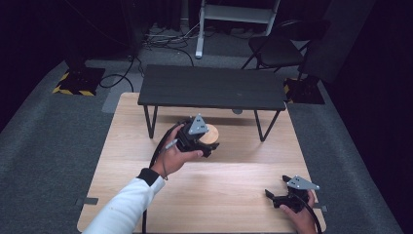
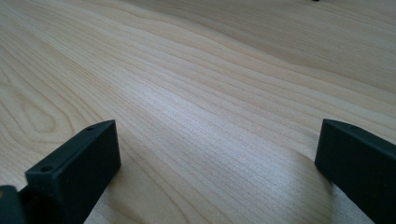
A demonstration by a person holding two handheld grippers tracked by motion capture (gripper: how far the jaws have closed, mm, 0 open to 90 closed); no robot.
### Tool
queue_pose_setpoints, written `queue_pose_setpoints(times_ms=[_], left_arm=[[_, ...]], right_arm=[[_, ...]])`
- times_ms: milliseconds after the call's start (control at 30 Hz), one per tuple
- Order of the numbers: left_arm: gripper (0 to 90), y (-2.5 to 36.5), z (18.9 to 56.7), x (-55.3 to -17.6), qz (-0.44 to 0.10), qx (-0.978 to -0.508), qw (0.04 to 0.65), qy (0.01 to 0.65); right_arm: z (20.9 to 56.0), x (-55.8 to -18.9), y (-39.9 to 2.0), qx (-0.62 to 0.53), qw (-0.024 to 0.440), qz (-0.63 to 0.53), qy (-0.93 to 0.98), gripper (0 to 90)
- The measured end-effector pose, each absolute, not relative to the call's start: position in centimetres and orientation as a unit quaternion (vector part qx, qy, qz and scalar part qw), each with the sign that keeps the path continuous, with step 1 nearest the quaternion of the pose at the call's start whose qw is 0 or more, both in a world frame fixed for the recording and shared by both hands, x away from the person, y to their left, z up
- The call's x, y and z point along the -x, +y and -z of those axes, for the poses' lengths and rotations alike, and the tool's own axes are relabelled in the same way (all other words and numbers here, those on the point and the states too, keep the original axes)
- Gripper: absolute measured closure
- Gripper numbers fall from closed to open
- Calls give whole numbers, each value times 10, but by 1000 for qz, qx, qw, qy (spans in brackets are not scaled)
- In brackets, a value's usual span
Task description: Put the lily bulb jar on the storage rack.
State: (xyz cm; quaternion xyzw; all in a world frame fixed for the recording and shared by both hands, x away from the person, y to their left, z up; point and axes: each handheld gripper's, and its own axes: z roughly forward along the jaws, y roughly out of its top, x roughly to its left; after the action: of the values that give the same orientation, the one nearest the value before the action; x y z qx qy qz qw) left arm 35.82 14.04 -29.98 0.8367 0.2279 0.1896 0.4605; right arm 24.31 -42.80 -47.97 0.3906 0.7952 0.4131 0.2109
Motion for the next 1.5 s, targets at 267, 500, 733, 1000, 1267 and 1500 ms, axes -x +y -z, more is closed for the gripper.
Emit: queue_pose_setpoints(times_ms=[267, 500, 733, 1000, 1267, 1500], left_arm=[[256, 142, 257, -387, -196, -829, 466, 240], [256, 142, 235, -409, -196, -827, 465, 249], [256, 135, 219, -428, -212, -823, 463, 250], [256, 130, 219, -456, -223, -810, 464, 281], [255, 126, 228, -476, -221, -808, 457, 300], [255, 128, 238, -485, -213, -802, 463, 311]], right_arm=[[480, -243, -428, -390, 211, -413, 795, 0], [480, -243, -428, -391, 210, -413, 795, 0], [480, -244, -428, -390, 210, -413, 796, 0], [480, -244, -429, -389, 209, -414, 796, 0], [480, -244, -429, -389, 209, -413, 796, 0], [480, -244, -429, -388, 209, -414, 797, 0]])
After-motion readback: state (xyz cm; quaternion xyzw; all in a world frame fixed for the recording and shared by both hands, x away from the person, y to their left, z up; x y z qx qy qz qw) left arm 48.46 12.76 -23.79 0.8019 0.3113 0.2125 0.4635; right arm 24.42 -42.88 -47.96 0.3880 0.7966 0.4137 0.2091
